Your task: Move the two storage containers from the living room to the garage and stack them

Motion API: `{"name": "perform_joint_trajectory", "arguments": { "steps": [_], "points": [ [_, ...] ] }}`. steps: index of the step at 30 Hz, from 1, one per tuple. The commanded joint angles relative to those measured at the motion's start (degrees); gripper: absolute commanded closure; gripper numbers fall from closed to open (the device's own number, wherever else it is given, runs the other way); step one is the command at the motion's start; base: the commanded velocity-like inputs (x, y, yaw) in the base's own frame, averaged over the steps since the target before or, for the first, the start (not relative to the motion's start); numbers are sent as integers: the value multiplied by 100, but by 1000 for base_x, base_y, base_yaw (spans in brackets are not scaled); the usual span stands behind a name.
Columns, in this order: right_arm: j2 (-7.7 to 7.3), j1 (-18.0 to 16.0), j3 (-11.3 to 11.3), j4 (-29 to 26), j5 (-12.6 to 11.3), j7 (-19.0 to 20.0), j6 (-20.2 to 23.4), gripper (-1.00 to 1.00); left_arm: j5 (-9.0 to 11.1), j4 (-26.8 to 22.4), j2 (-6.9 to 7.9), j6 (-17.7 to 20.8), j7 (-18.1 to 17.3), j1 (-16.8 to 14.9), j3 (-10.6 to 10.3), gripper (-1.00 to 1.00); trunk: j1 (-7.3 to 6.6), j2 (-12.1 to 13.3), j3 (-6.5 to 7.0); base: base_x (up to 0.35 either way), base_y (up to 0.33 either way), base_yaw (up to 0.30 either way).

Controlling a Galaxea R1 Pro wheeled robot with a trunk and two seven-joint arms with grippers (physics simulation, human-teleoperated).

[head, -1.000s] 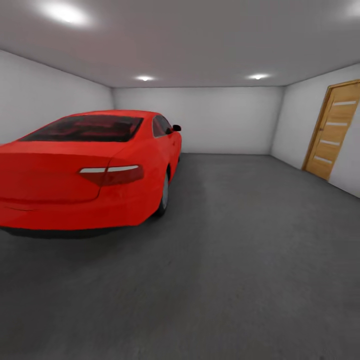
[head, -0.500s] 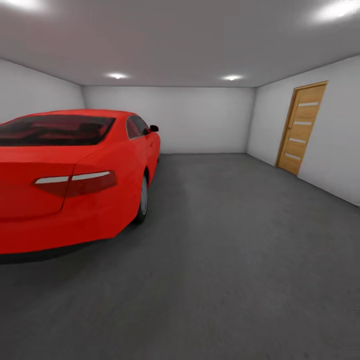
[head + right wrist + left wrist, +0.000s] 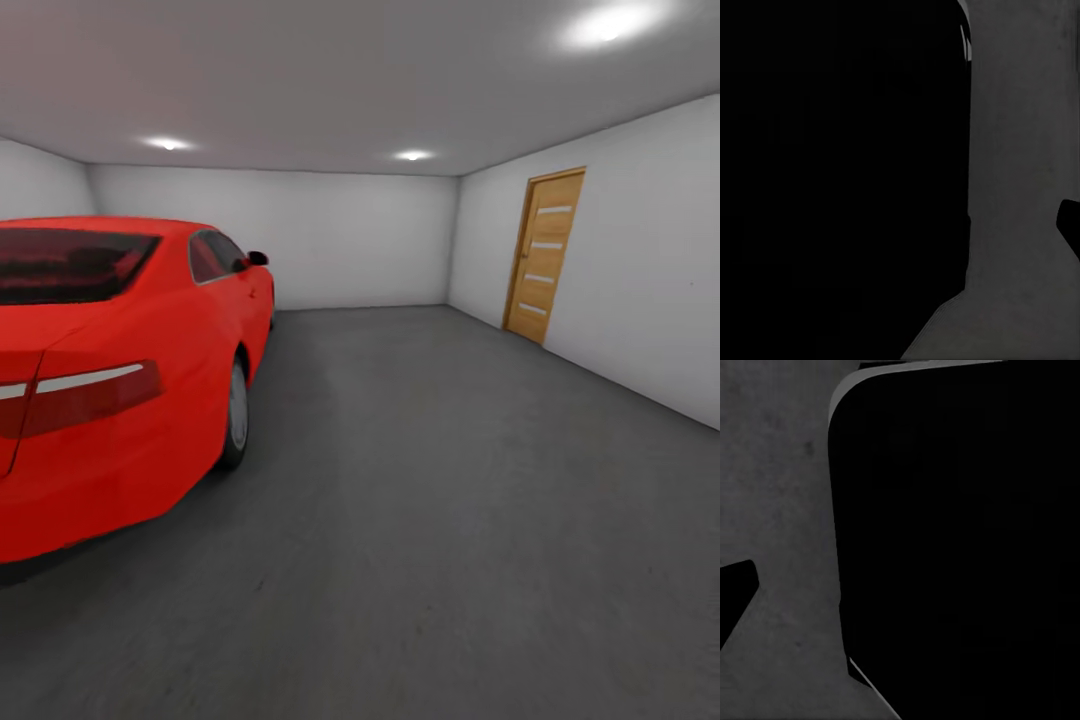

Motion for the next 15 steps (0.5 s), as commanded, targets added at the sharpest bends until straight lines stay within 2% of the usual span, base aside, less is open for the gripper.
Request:
{"name": "perform_joint_trajectory", "arguments": {
  "steps": [1, 15],
  "points": [
    [0, -1, -26, 1, -2, 6, -3, -100, -5, 4, 1, -21, 2, -2, -8, -100, 4, -2, -4, 344, 0, -273],
    [1, -1, -33, -5, -2, 4, -4, -100, -5, 4, 1, -31, 2, -2, 0, -100, 4, -2, -4, 344, 0, -273]
  ]
}}
